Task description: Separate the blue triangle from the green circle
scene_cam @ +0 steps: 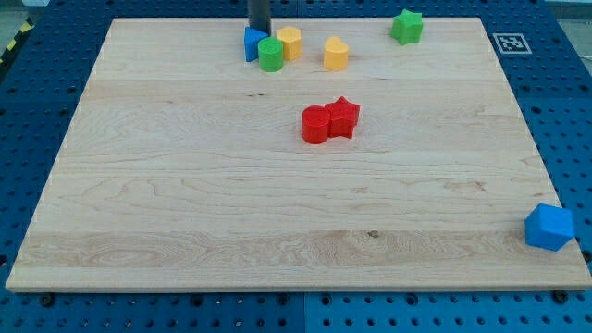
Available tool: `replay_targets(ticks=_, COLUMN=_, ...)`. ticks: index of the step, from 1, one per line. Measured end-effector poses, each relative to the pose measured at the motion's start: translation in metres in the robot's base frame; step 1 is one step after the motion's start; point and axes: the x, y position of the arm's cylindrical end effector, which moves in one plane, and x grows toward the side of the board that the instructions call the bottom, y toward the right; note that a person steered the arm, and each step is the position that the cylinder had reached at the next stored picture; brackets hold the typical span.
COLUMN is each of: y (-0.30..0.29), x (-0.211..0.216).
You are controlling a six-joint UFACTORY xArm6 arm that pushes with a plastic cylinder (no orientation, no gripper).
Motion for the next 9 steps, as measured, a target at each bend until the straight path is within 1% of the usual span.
replay_targets(ticks=1, y=-0.040, x=-0.010)
replay_targets(ticks=2, y=-0.032, x=-0.009)
replay_targets(ticks=3, y=0.001, x=-0.005)
replay_targets(ticks=4, y=0.009, x=0.020)
replay_targets(ticks=6, y=-0.010, x=0.066)
replay_targets(ticks=9, y=-0.007, x=0.117)
